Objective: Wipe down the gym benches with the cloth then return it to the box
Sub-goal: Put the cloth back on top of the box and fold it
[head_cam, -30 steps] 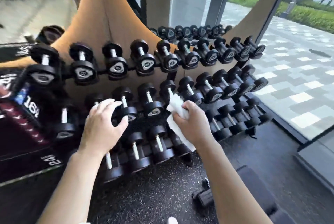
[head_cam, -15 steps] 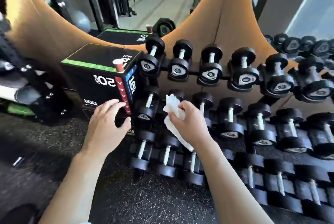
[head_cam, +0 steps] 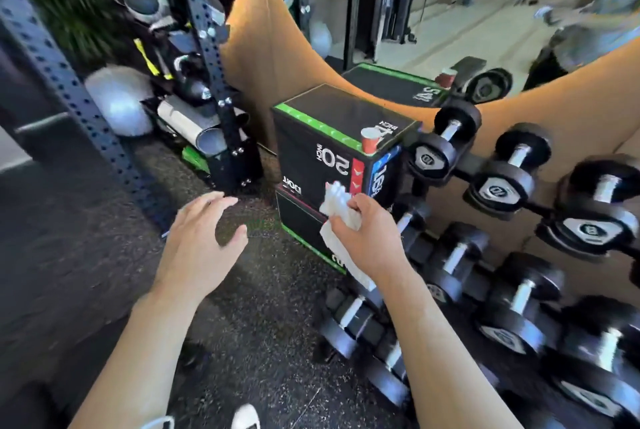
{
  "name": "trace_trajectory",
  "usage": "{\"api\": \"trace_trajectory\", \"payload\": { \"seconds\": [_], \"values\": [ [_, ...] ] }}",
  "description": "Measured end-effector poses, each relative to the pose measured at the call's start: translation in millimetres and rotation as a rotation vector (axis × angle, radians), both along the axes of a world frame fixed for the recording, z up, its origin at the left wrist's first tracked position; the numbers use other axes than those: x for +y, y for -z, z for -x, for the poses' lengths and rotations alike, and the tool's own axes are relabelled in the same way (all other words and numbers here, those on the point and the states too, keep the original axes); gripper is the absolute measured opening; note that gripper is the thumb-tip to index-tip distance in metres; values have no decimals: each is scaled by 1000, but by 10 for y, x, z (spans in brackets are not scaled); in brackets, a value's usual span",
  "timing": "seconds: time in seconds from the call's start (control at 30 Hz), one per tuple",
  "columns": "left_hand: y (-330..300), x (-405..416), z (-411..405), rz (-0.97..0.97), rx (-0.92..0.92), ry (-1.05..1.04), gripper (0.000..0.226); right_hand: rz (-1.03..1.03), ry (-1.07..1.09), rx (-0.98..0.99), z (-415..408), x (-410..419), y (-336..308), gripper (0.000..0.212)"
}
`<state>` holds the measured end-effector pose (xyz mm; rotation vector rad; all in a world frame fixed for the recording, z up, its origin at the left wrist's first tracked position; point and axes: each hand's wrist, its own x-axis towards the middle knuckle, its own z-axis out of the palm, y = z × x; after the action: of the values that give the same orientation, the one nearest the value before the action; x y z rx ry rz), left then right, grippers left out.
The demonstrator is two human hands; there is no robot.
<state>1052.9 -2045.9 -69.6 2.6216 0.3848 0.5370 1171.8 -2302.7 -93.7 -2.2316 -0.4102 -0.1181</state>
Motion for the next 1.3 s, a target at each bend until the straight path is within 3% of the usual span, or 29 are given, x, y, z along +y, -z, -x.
{"api": "trace_trajectory", "payload": {
  "seconds": [0.27, 0.6, 1.0, 1.3],
  "values": [
    [183, 1374, -706, 23, 28, -14, 48, -1, -22, 48, -762, 1388, 125, 28],
    [228, 3007, -1863, -17, 76, 118, 50, 71, 2, 47, -1734, 3028, 51, 25],
    [331, 3812, -2864, -5, 37, 208, 50, 140, 95, 27, -2664, 3646, -19, 27],
    [538, 4124, -4259, -166, 48, 327, 52, 155, 229, 52, -3899, 3749, 451, 23]
  ]
}}
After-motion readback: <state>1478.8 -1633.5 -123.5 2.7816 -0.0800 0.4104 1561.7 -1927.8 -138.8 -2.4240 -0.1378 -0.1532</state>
